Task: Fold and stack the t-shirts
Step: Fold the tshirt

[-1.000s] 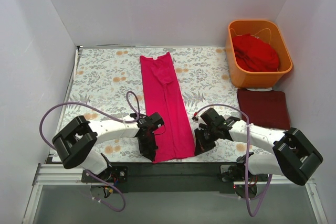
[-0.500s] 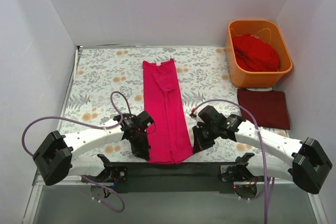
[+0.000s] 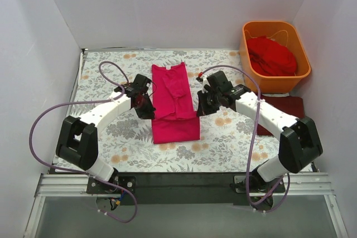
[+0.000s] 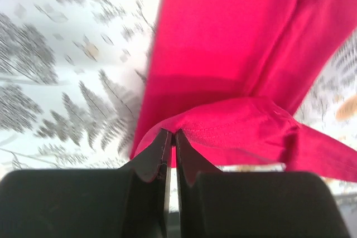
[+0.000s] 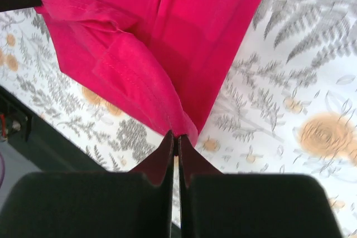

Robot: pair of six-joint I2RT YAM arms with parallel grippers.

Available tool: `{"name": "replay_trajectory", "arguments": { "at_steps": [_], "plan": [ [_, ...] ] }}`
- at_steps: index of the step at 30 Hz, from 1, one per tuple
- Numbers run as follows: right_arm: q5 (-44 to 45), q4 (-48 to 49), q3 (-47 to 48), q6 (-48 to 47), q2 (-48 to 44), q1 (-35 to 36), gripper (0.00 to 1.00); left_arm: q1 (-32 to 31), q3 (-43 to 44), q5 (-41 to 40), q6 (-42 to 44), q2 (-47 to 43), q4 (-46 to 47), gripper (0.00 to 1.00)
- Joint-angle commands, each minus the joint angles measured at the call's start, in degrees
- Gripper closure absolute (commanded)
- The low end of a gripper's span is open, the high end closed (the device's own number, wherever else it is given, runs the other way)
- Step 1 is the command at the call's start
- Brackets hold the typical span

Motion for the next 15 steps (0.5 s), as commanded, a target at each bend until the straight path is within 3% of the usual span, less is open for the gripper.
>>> {"name": "replay_trajectory", "arguments": {
  "at_steps": [1, 15],
  "plan": [
    [-0.1, 2.5, 5.4, -5.0, 3.3, -0.9, 0.99, 2.6, 2.4, -5.0, 3.5, 1.0, 3.0, 1.0],
    [-1.2, 6.7, 7.4, -6.6, 10.7, -5.5, 0.99, 6.3, 5.5, -5.0, 7.1, 8.8, 10.3, 1.0]
  ]
}}
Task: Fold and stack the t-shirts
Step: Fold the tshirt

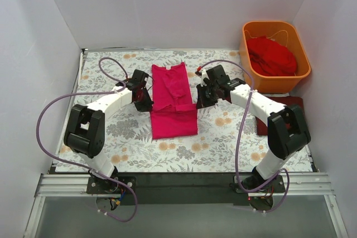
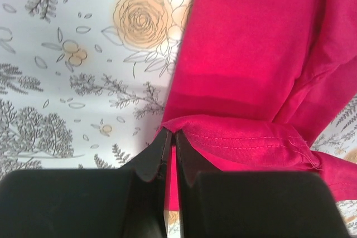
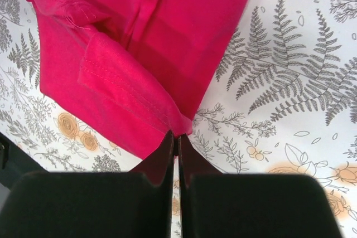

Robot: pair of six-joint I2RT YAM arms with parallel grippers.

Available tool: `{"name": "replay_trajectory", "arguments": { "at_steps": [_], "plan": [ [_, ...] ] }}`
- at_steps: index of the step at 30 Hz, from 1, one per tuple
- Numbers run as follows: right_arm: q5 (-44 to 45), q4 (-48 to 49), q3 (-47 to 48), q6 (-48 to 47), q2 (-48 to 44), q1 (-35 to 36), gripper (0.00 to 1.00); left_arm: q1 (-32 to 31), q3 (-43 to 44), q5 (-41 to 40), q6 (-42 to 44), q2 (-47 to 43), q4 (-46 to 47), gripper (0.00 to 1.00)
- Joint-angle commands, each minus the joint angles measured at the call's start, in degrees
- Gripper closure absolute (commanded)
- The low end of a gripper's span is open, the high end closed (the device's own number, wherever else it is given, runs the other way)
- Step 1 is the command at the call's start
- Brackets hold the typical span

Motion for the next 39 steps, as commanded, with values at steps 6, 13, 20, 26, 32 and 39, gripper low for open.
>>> {"name": "replay_trajectory", "arguments": {
  "at_steps": [6, 13, 20, 26, 32, 39],
  "plan": [
    [-0.1, 3.9, 2.0, -1.9, 1.7, -2.4, 0.99, 1.0, 4.4, -2.4, 2.8, 1.2, 3.6, 1.0],
    [-0.3, 4.5, 4.8, -2.7, 5.2, -3.2, 0.99, 1.4, 7.1, -3.8, 3.6, 4.0, 3.9, 1.0],
    [0.0, 5.7, 6.5, -3.2, 8.4, -3.8, 0.99, 1.5, 8.5, -4.6, 3.8, 7.2, 4.8, 1.0],
    [0.4, 7.8, 6.8, -3.3, 10.8, -4.4, 0.99, 1.5, 8.9, -5.5, 3.9, 9.4, 5.9, 1.0],
    [0.8, 9.0, 7.3, -3.8, 13.4, -4.5, 0.99, 1.6, 8.9, -6.8, 3.8, 11.1, 6.1, 0.98],
    [-0.2, 9.5, 8.0, -3.9, 12.6, -4.4, 0.75, 1.5, 8.2, -8.0, 3.1, 9.0, 5.9, 0.71]
  ]
}}
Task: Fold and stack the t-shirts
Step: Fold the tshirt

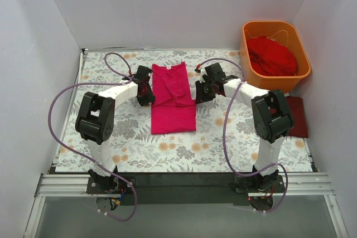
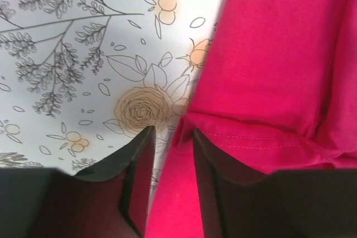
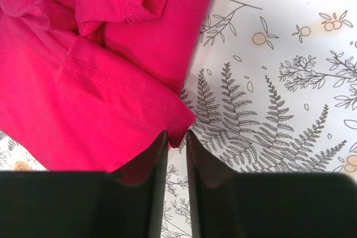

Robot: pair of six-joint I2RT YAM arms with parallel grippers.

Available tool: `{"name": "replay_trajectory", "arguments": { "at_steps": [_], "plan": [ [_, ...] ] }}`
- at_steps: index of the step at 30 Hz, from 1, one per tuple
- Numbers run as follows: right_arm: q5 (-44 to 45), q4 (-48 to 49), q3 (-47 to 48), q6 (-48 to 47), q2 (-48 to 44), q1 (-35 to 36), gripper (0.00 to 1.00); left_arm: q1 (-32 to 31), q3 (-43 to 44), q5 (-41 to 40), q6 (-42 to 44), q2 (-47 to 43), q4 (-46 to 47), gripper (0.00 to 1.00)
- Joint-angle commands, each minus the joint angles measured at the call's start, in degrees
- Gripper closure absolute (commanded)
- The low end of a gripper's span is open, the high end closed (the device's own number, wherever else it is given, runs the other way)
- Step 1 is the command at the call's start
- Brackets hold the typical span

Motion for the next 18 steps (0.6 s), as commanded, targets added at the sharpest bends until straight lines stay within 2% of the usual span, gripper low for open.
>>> {"name": "replay_trajectory", "arguments": {
  "at_steps": [1, 2, 4, 7, 11, 15, 18],
  "plan": [
    [0.2, 1.8, 2.8, -1.3, -2.3, -0.3, 0.73, 0.6, 0.9, -3.2, 0.2, -3.7, 0.4, 0.67],
    [0.5, 1.8, 2.7, -1.2, -3.0, -0.2, 0.71, 0.6, 0.8, -3.1, 0.2, -5.5, 0.2, 0.58],
    [1.6, 1.8, 2.3, -1.3, -5.0, 0.2, 0.68, 0.5, 0.5, -2.9, -0.1, -7.4, -0.2, 0.49],
    [3.9, 1.8, 1.4, -1.2, -7.5, 1.6, 0.65, -0.3, -0.6, -2.7, -1.8, -12.4, -1.2, 0.45],
    [4.7, 2.8, -1.2, -0.6, -9.9, 3.6, 0.66, -5.0, -4.3, -3.2, -4.0, -18.8, -1.2, 0.45],
    [4.7, 5.9, -3.7, 1.1, -10.1, 8.0, 0.76, -10.6, -9.0, -1.7, -6.5, -20.5, 0.2, 0.56],
    [5.8, 7.7, -4.5, 2.7, -8.4, 10.2, 0.8, -14.5, -11.5, -0.2, -7.7, -17.4, 1.7, 0.64]
  ]
}}
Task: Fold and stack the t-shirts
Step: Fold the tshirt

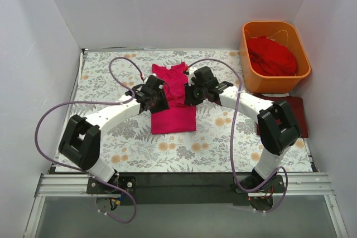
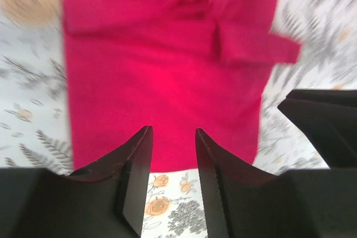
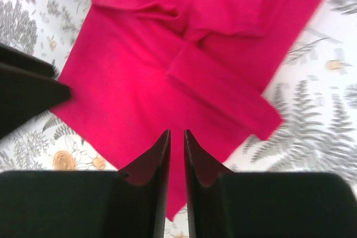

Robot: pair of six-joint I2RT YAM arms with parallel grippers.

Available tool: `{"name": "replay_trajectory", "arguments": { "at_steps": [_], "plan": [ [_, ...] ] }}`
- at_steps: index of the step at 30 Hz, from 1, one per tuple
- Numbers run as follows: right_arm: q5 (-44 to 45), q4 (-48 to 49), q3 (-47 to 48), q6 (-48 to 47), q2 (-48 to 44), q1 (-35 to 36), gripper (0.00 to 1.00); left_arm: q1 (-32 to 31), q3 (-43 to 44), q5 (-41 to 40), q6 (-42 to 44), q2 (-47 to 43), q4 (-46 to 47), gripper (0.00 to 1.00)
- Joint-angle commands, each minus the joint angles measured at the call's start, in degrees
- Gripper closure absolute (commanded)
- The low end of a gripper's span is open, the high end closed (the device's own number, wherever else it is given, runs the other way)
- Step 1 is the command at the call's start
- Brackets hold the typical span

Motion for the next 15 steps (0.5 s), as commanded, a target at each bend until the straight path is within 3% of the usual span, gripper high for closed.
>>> {"name": "replay_trajectory", "arguments": {
  "at_steps": [1, 8, 15],
  "plan": [
    [1.7, 3.5, -1.5, 2.2, 2.1, 2.5, 0.8, -3.4, -3.4, 1.1, -2.5, 5.0, 0.2, 0.66],
    [3.2, 8.0, -1.8, 4.3, 6.9, 4.3, 0.81, -6.6, -5.7, 2.2, -4.1, 10.1, -0.8, 0.67],
    [4.2, 8.8, 1.2, 3.9, 12.2, 4.3, 0.81, -6.8, -9.9, 2.6, -5.3, 8.0, -2.6, 0.67]
  ]
}}
